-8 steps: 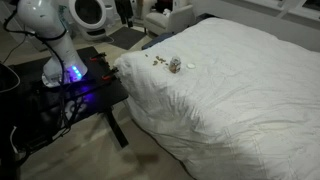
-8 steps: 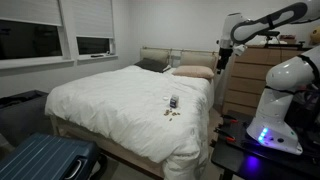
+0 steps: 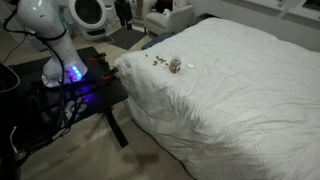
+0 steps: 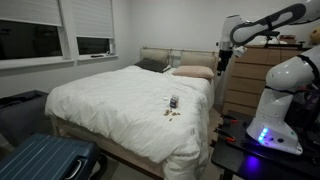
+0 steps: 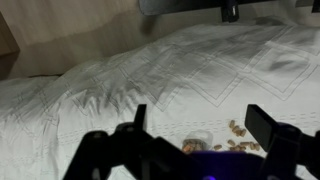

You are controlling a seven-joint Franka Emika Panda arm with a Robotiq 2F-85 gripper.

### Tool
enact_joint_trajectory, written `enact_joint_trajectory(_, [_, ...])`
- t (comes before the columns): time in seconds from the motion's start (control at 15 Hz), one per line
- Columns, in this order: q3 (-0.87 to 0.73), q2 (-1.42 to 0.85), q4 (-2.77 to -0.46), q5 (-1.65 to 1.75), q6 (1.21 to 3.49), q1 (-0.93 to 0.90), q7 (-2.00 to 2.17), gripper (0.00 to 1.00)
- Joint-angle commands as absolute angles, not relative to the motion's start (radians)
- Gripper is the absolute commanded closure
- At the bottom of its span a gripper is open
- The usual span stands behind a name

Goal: Pick up and object from the bed and put it in the jar

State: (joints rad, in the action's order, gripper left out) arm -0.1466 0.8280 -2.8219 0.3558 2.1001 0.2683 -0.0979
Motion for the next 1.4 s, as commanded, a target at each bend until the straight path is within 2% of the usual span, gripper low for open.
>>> enact_joint_trajectory(0.0, [-0.127,0.81,-2.816,0.35,2.116,0.271,-0.03,0.0])
enact_joint_trajectory(0.73, [0.149,0.567,-2.788,0.35,2.293,0.333,0.703,0.0])
enact_joint_trajectory(1.33, [0.217,0.333,-2.749,0.382,2.484,0.292,1.15,0.0])
